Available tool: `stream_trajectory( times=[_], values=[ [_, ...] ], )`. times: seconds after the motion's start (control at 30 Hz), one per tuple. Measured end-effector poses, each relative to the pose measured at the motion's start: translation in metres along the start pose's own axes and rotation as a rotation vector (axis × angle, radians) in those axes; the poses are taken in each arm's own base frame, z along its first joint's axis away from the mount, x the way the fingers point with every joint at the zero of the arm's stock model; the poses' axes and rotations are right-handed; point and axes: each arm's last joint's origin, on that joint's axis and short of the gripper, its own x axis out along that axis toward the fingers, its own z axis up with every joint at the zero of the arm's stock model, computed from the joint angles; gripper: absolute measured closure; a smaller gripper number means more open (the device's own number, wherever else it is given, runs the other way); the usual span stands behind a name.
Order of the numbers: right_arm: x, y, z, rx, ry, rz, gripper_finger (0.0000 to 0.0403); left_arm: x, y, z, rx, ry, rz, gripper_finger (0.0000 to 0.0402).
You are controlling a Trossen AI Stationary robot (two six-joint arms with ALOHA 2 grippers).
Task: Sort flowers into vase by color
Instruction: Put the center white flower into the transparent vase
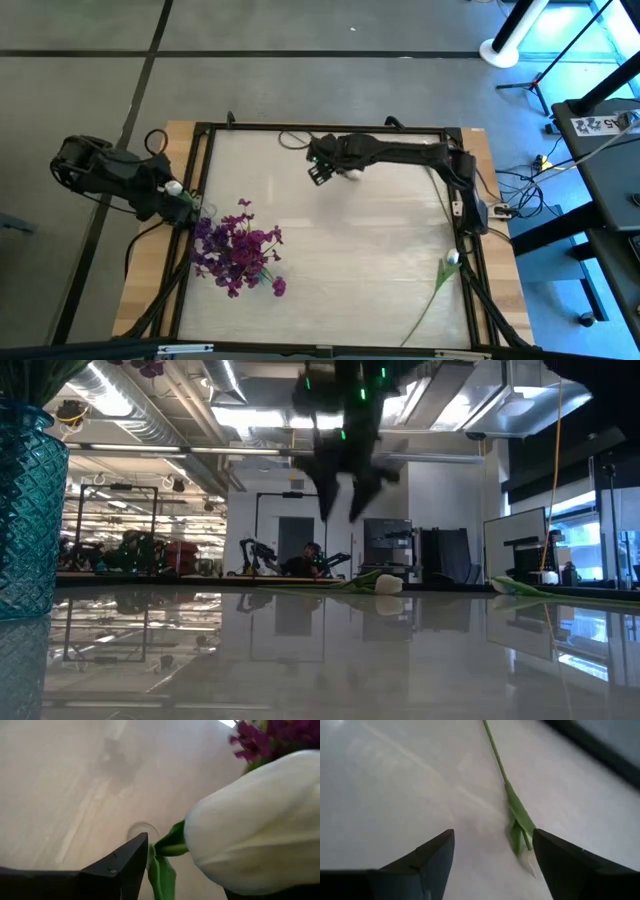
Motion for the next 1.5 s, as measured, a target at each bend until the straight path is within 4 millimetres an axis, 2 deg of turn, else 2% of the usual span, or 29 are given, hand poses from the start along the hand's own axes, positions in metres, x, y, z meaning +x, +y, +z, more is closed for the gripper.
stream_trajectory(
  times=[0.13, 0.3, 0.47, 0.67, 0.83, 0.9, 1.0, 1.1, 1.33, 1.5],
  values=[
    [0.039, -0.028, -0.003, 0.053, 0.105, 0.027, 0.0169, 0.002, -0.002, 0.002, -0.033, 0.011, 0.014, 0.0188],
    [0.069, -0.052, -0.012, 0.034, 0.184, 0.047, 0.0206, 0.008, -0.005, 0.006, -0.053, 0.045, 0.038, 0.0188],
    [0.080, -0.056, -0.021, -0.031, 0.202, 0.053, 0.0245, 0.012, -0.008, 0.009, -0.079, 0.093, 0.075, 0.0188],
    [0.095, -0.063, -0.032, -0.024, 0.194, 0.062, 0.0304, 0.017, -0.009, 0.009, -0.101, 0.155, 0.107, 0.0188],
    [0.095, -0.062, -0.034, -0.101, 0.176, 0.025, 0.0385, 0.017, -0.010, 0.009, -0.083, 0.183, 0.078, 0.0188],
    [0.093, -0.060, -0.035, -0.136, 0.173, 0.021, 0.0393, 0.017, -0.010, 0.009, -0.074, 0.185, 0.075, 0.0188],
    [0.082, -0.052, -0.031, -0.171, 0.164, 0.000, 0.0390, 0.017, -0.010, 0.009, -0.050, 0.186, 0.073, 0.0188],
    [0.059, -0.035, -0.022, -0.252, 0.134, -0.003, 0.0399, 0.017, -0.011, 0.009, -0.022, 0.198, 0.058, 0.0188],
    [-0.020, 0.002, 0.004, -0.360, -0.024, -0.029, 0.0400, 0.020, -0.013, 0.010, 0.011, 0.222, 0.051, 0.0188],
    [-0.077, 0.022, 0.015, -0.376, -0.190, -0.015, 0.0401, 0.019, -0.018, 0.007, -0.019, 0.343, -0.116, 0.0188]
  ],
)
